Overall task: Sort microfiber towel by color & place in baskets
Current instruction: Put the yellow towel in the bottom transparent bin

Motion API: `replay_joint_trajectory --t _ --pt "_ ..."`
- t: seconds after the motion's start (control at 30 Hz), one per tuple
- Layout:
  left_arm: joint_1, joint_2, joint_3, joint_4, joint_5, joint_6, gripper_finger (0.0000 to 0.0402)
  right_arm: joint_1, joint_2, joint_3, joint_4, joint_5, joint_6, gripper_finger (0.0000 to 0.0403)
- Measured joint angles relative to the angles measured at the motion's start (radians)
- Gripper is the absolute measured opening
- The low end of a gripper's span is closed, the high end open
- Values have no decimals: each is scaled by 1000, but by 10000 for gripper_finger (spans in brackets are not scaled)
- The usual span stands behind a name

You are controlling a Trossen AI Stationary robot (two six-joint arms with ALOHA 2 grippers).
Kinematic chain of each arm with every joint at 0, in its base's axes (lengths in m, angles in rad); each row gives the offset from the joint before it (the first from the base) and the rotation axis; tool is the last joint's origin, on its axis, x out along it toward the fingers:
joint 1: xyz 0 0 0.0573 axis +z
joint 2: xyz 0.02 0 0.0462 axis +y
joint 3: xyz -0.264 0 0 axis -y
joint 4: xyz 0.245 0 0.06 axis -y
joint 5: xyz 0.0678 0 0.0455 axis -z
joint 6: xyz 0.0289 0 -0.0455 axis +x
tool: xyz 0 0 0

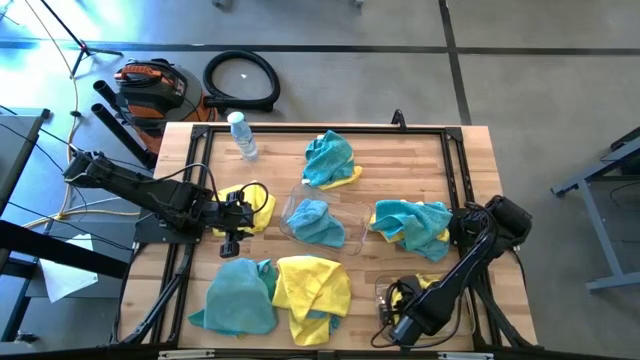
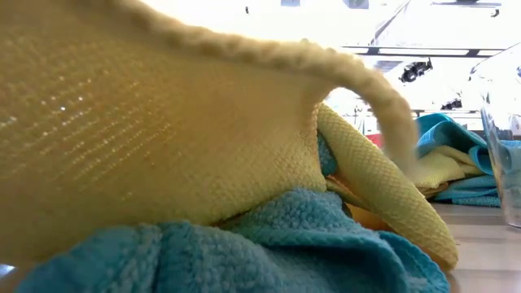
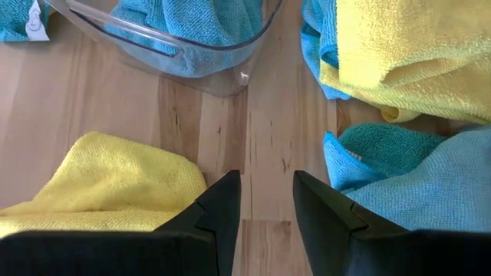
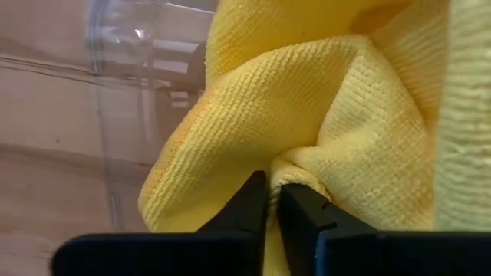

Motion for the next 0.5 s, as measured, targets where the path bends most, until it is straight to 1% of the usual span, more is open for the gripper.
replay_joint_trajectory --t 0.17,0.27,0.37,0.5 --pt "0 0 0 0 0 12 110 0 0 7 7 -17 0 93" --pt "0 0 0 1 -1 47 110 1 0 38 -1 -18 -6 115" --pt "0 0 0 3 -16 52 110 3 0 72 -42 -18 -11 123" --pt "1 0 0 4 -69 53 110 3 0 140 -145 -18 -18 121"
